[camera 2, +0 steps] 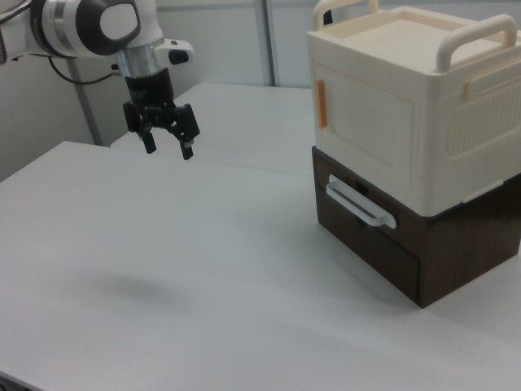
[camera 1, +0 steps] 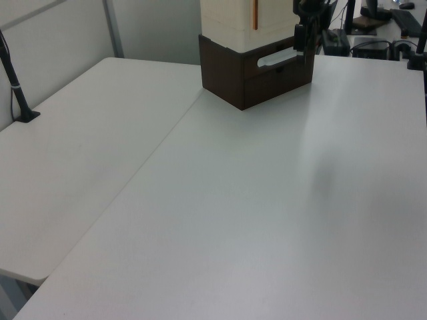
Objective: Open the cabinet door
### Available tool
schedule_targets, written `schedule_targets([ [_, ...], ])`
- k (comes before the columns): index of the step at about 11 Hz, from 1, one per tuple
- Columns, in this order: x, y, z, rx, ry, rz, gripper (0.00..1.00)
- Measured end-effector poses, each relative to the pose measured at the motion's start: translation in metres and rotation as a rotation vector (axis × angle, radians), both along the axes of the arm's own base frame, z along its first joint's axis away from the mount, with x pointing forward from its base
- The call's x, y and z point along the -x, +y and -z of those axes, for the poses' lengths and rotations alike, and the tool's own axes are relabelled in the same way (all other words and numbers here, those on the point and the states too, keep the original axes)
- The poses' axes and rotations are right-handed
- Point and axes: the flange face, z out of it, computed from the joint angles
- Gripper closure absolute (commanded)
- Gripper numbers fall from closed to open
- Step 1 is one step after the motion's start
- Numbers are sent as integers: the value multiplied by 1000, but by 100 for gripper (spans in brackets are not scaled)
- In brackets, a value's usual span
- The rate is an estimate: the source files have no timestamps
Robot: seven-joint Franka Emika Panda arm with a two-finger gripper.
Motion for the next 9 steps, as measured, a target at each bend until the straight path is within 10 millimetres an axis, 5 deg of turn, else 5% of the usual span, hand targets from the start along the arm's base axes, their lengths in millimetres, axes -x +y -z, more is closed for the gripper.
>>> schedule_targets([
  [9,0,-7,0,0,0,12,0],
])
